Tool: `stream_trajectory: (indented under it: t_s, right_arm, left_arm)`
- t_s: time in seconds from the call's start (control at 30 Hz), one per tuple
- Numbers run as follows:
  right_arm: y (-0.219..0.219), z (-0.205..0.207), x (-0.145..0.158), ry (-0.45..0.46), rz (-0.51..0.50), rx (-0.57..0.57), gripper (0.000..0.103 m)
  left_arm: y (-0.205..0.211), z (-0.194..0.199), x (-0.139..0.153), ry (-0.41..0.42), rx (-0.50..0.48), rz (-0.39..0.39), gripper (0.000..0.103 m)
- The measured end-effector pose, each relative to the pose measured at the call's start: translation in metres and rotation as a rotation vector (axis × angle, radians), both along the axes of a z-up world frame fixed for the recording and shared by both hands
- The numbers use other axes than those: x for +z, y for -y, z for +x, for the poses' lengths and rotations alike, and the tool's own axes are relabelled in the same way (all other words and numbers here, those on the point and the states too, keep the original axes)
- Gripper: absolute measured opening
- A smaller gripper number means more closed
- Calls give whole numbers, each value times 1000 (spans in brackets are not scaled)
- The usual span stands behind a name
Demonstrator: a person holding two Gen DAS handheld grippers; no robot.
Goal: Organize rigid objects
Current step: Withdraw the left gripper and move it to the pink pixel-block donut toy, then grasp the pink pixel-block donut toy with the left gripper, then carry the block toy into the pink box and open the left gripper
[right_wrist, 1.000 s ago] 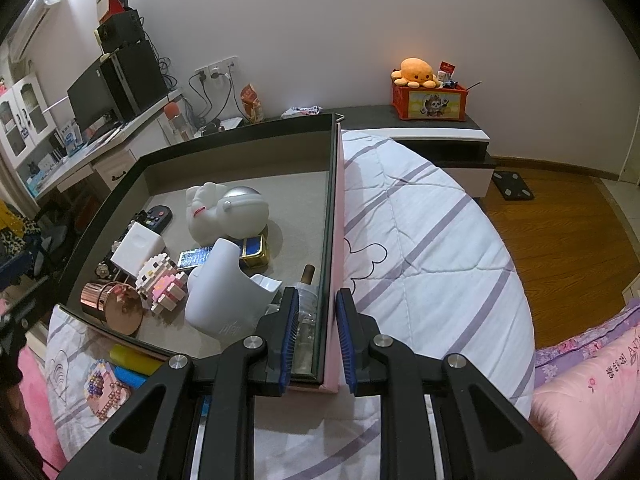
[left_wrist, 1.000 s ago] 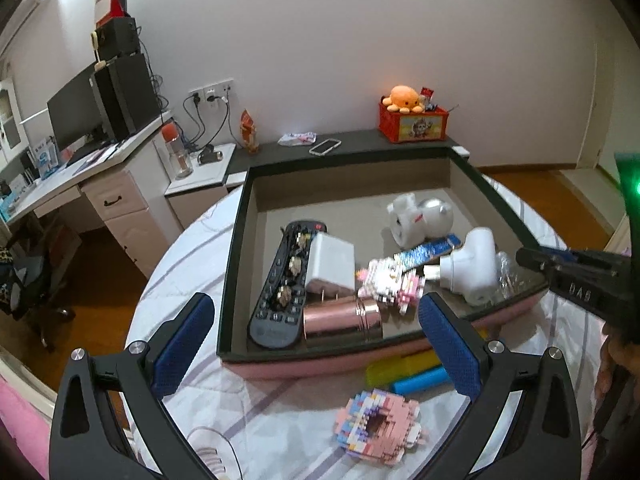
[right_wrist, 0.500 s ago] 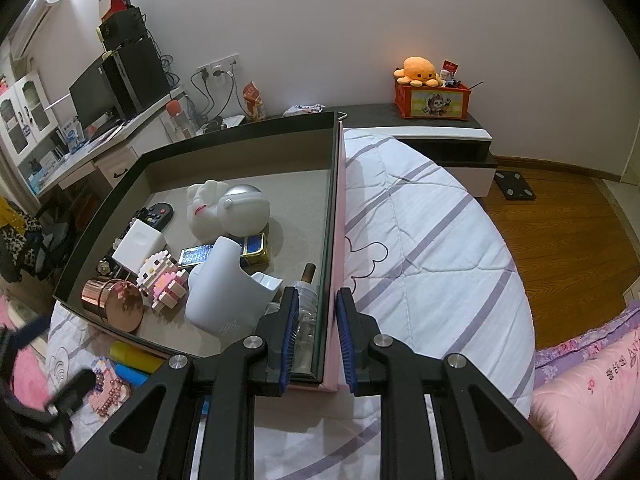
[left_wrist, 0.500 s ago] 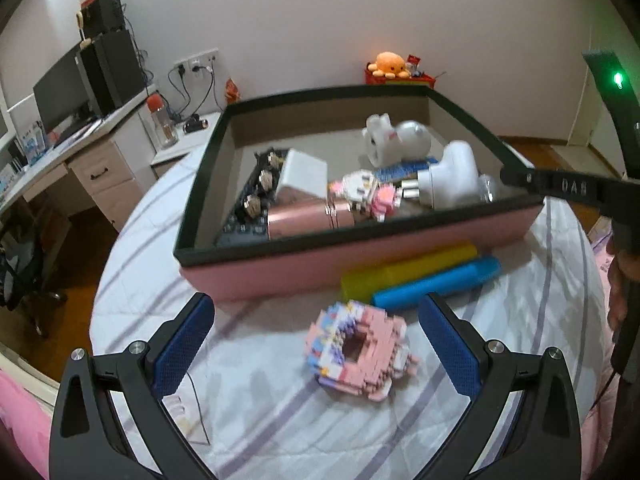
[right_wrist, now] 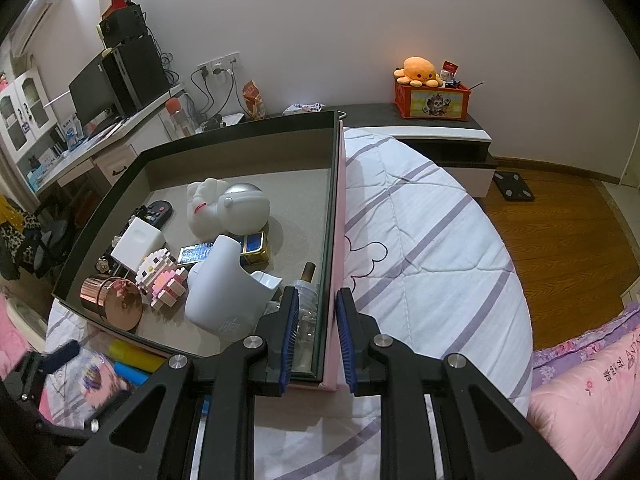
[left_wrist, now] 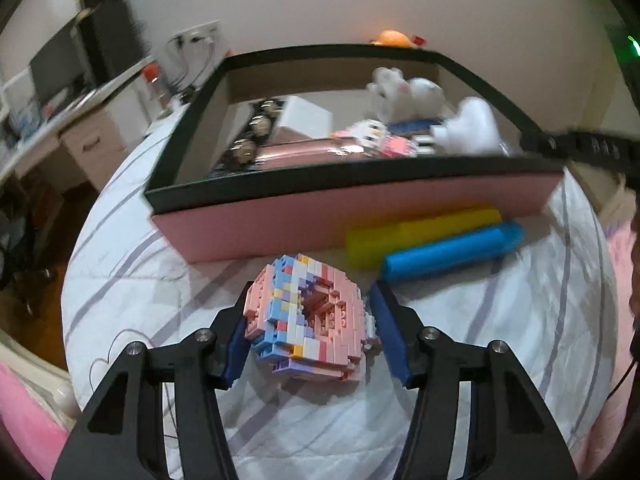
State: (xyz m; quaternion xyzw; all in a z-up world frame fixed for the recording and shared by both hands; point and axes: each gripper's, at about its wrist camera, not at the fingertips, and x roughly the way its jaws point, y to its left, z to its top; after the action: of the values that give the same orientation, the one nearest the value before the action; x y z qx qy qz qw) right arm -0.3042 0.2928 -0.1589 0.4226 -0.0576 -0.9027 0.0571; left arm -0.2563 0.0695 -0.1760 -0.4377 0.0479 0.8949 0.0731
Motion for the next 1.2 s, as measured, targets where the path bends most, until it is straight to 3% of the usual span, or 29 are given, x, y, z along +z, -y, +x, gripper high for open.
stream_trajectory:
  t_s: [0.13,0.5,1.2]
  right_arm:
    - [1,1,0,0,4,0,20]
    - [3,1,1,5,12,-1,20]
    - [4,1,0,11,22,3,20]
  left_arm:
    - [1,3,3,-23,4,-66,57]
    - [13,3,12,-24,23,-88,57]
    - [17,-32,94,-174,-11,-43,57]
